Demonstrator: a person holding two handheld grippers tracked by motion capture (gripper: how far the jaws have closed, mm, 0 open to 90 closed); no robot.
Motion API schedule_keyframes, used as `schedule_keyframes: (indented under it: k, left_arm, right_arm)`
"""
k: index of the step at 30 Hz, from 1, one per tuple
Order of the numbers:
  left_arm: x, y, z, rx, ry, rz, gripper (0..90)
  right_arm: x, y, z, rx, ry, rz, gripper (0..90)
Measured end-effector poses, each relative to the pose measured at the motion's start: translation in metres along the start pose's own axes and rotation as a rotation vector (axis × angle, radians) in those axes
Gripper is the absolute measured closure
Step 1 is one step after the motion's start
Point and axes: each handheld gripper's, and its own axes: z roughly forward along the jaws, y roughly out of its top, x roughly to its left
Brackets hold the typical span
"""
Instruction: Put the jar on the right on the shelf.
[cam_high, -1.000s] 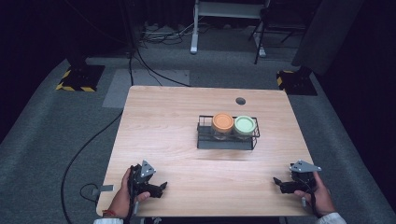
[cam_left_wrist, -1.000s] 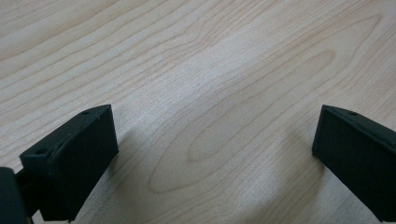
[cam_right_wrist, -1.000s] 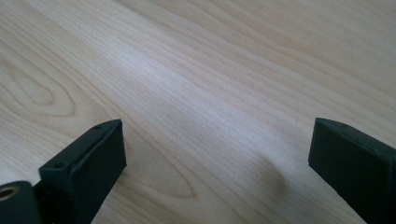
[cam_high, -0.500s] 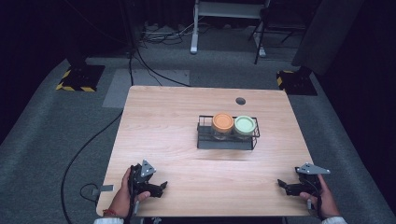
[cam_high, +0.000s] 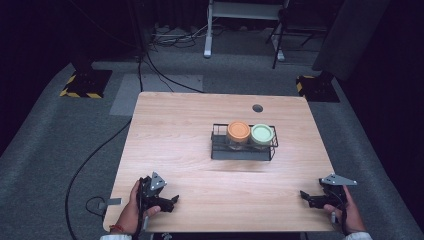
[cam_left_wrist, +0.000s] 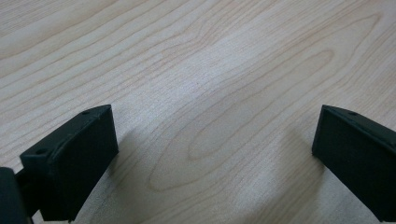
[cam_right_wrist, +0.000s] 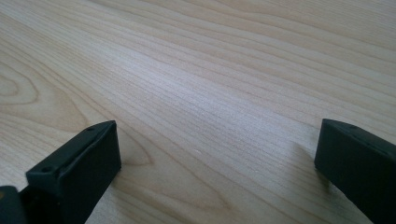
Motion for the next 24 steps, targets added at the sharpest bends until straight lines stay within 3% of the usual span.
schedule_keyframes:
  k: [24]
  left_arm:
    - [0.0003,0.0002,0.0001,0.000,-0.003,0.001,0.0]
  right_arm:
    - [0.0006,0.0006,0.0007,0.000,-0.006,0.007,0.3]
